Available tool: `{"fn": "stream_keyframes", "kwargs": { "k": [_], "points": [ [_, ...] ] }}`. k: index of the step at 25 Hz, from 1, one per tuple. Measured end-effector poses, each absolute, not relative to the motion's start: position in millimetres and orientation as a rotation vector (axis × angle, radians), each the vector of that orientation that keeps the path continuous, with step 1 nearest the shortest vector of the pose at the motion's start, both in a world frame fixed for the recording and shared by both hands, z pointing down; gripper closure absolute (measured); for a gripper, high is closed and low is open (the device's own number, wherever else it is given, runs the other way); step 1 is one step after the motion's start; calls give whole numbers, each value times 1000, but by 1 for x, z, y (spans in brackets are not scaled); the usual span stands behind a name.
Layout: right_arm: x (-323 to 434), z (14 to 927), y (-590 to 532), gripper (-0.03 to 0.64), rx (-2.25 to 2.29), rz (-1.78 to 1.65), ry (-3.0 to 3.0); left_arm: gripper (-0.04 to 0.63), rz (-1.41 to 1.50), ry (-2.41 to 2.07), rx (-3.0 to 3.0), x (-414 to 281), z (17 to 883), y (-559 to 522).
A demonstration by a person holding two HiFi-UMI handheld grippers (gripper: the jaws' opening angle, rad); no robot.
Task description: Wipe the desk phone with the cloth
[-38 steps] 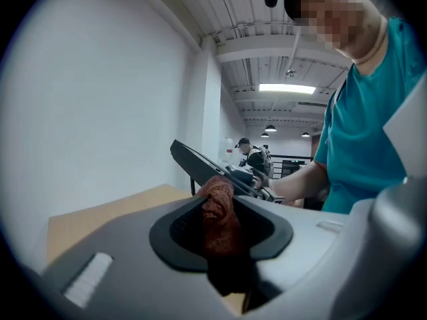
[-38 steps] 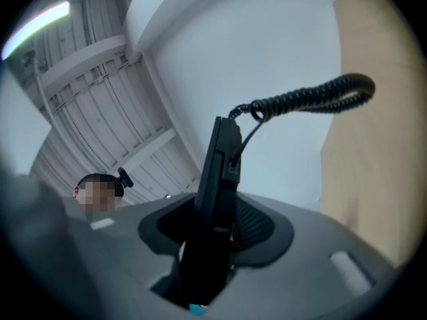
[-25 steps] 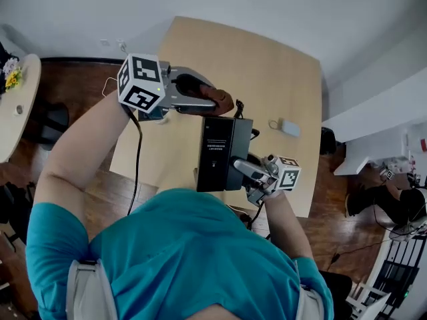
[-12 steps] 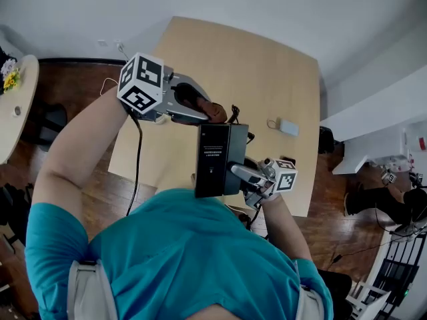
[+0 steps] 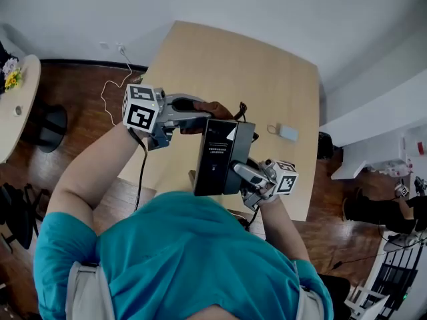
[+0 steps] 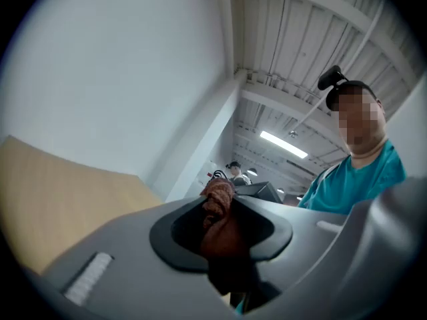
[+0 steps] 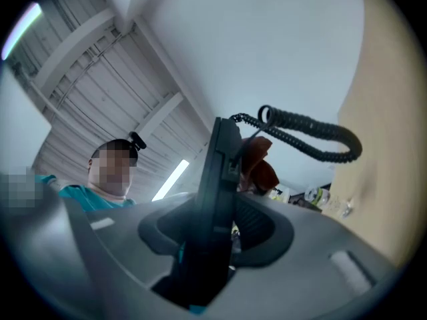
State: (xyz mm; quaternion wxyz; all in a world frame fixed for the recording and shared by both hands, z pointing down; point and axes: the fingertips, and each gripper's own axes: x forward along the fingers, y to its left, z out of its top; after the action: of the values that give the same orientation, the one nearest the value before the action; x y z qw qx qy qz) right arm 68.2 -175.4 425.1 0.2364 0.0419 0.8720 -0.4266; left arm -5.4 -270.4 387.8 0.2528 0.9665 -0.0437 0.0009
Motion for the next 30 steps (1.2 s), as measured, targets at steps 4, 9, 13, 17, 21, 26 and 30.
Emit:
{"fn": "stream_keyframes", "kwargs": {
  "k": [4,9,13,17,21,26,30],
  "points": [
    [68,423,-176,443,123,-1190,2341,474,-48,-122,2585,-11,399,-262],
    [76,424,-195,445,75,-1214,2270,476,-118,-108,2558,-11,402,-252],
    [78,421,-196,445,84,-1208,2246,476,-81,-71,2588,-9,402,-236],
    [78,417,-197,445,92,-1209,2182,476,14,9,2628,-8,417,-202],
    [81,417,-200,445,78,-1205,2158,474,95,44,2665,-12,432,-175],
    [86,445,-225,445,-47,-1236,2209,474,-82,-222,2563,-51,433,-204],
    [93,532,-262,445,-326,-1428,2299,474,-133,-349,2446,-91,455,-176]
  ]
}}
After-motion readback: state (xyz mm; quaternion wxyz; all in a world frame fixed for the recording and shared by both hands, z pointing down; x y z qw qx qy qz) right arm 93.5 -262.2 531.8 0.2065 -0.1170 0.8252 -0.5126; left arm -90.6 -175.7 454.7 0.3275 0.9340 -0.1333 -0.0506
